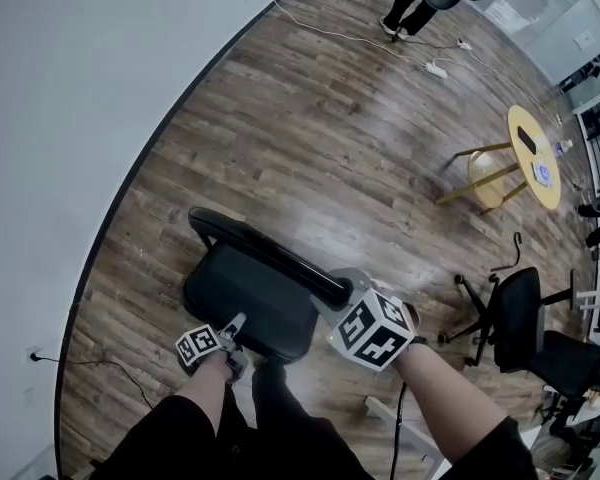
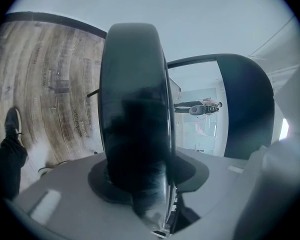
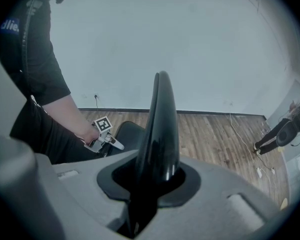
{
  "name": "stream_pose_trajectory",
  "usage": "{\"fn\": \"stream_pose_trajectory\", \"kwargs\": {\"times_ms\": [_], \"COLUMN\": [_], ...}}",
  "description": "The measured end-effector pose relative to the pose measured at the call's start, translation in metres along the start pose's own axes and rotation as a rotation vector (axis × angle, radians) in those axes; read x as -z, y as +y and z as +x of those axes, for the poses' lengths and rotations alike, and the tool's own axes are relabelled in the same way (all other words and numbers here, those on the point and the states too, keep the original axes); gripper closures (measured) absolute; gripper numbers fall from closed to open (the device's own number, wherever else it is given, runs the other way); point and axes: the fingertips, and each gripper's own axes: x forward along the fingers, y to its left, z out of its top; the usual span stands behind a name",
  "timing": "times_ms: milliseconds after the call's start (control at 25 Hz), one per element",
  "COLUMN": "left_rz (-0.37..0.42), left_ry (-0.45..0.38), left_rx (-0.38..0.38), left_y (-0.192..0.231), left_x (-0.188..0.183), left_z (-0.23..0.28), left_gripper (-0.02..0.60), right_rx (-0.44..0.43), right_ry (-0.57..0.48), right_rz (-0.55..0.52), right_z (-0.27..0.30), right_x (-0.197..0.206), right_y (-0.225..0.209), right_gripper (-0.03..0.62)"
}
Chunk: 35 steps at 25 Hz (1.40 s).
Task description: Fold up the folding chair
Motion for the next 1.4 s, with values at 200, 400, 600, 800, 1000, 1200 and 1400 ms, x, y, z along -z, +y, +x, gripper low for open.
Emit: {"fn": "stream_pose_trajectory", "kwargs": {"times_ms": [200,400,600,800,1000,1200,1400], "left_rz": [-0.007,-0.009,-0.017,-0.014,-0.017,-0.016,-0.018], "left_ry": [-0.006,-0.021,-0.027,-0.026,-0.030,-0.038,-0.049], "left_rx": [-0.019,-0.045,-0.055,-0.062,-0.070,-0.082,-0.088], "left_y": [-0.014,-0.022,-0.029,-0.039,-0.049,-0.060,-0.074], "left_x": [-0.001,-0.011,-0.007,-0.010,-0.011,-0.014,-0.017], "left_z": [0.003,-0.001,0.006,0.008,0.011,0.015,0.018], "left_gripper": [0.391,0.394,0.399,0.400,0.405,0.408,0.413], "right_rx": [0.004,0.017,0.021,0.032,0.040,0.052,0.061], "right_ry": [0.003,-0.005,-0.001,-0.001,0.001,0.001,0.002], "right_rz": [-0.003,-0.020,-0.023,-0.025,-0.033,-0.039,-0.044], "right_z": [-0.003,-0.002,-0.004,-0.007,-0.008,-0.009,-0.012], "right_x": [-0.003,-0.011,-0.007,-0.009,-0.009,-0.011,-0.013], "right_y": [0.009,0.019,0.019,0.019,0.022,0.024,0.025], "right_gripper": [0.520,0.522,0.523,0.523,0.525,0.525,0.526]}}
